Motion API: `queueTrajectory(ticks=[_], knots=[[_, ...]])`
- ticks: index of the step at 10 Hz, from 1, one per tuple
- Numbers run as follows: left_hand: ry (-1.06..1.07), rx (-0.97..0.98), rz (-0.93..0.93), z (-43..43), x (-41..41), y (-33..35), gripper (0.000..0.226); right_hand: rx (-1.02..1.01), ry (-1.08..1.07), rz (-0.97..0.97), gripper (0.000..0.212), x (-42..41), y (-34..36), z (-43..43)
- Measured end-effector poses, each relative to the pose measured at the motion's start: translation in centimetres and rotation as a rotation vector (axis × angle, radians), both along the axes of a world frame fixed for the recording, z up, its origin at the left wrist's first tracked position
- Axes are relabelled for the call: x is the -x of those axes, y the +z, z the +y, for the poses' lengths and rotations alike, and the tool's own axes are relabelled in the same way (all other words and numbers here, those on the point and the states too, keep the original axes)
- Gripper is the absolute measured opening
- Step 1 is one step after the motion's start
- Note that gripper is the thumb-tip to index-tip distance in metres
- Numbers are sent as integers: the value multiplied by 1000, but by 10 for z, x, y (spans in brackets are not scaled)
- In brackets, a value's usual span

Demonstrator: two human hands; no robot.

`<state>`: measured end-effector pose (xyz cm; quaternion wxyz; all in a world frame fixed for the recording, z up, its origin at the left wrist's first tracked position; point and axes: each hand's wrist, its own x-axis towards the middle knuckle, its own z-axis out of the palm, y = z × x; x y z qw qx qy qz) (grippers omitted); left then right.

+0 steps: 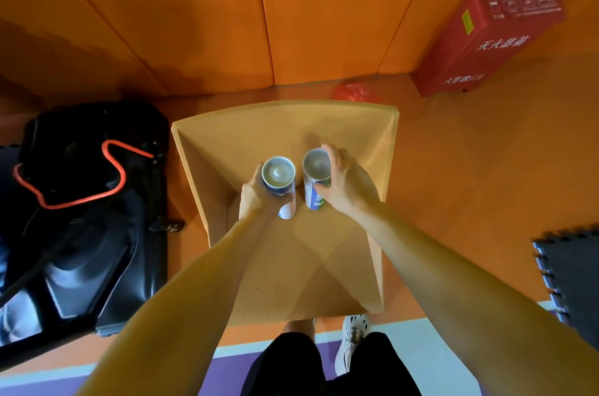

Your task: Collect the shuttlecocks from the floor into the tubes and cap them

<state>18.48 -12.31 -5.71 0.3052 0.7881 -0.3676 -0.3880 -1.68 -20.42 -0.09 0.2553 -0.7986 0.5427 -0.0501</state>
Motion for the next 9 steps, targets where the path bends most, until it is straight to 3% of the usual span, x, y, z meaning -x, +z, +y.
queueTrajectory(ticks=[7,9], knots=[[-81,-60,-32,-10,-10,11,77,-26,-44,15,94,-1,-8,-1],[-125,-166,-83,-3,-17,2,94,-60,-59,43,93,6,1,0]])
